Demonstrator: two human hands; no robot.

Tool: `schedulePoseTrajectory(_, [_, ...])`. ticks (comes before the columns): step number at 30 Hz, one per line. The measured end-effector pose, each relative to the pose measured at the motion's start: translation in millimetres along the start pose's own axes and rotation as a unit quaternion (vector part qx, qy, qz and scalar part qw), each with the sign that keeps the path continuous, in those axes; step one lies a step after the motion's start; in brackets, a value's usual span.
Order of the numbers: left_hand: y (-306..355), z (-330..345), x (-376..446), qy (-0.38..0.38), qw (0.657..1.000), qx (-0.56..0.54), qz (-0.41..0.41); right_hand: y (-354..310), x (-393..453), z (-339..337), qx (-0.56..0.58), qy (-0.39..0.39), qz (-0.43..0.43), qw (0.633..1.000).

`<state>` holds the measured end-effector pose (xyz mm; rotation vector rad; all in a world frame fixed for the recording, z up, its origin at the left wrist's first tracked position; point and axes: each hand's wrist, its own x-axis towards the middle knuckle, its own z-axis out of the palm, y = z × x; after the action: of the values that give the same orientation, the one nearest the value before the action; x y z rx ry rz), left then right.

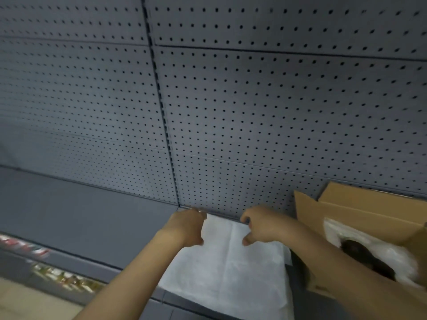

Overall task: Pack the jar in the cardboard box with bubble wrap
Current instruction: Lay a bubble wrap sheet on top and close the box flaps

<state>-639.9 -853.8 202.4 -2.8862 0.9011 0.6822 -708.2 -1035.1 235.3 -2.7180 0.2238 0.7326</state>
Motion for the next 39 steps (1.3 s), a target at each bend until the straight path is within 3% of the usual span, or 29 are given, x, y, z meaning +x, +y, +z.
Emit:
schedulePoseTrajectory(7, [-39.9, 34.2, 22.3, -0.046, 0.999, 0.016, 0.002, -0.9, 39.2, 41.3, 0.019, -0.027, 0.056, 0.998])
schedulePoseTrajectory(18, [-110.8, 122.3, 94.5, -0.147, 0.984, 0.01, 0.103, -19.5, 133.6, 169.8, 0.09, -0.1, 0.207, 0.969])
schedulePoseTrajectory(24, [-194.4, 137.5, 108.9, -0.145, 0.985, -0.004, 0.09, -80.7, 175.5, 200.5, 0.097, -0.019, 0.204, 0.974])
schedulePoseTrajectory(30, [-259.8, 142.9, 109.0, -0.14, 0.988, -0.054, 0.033, -140.1, 204.6, 211.2, 0.111, -0.006, 0.172, 0.979])
schedulePoseTrajectory(34, [-279.8, 145.2, 116.9, -0.137, 0.981, -0.134, -0.022, -147.8, 205.5, 213.7, 0.193, 0.019, 0.156, 0.969])
schedulePoseTrajectory(37, [-276.4, 145.3, 122.9, -0.105, 0.96, -0.243, -0.092, -126.2, 196.3, 207.2, 0.251, 0.141, 0.178, 0.941])
schedulePoseTrajectory(39, [-274.9, 151.1, 128.5, -0.097, 0.931, -0.314, -0.157, -103.9, 187.1, 199.9, 0.265, 0.254, 0.242, 0.898])
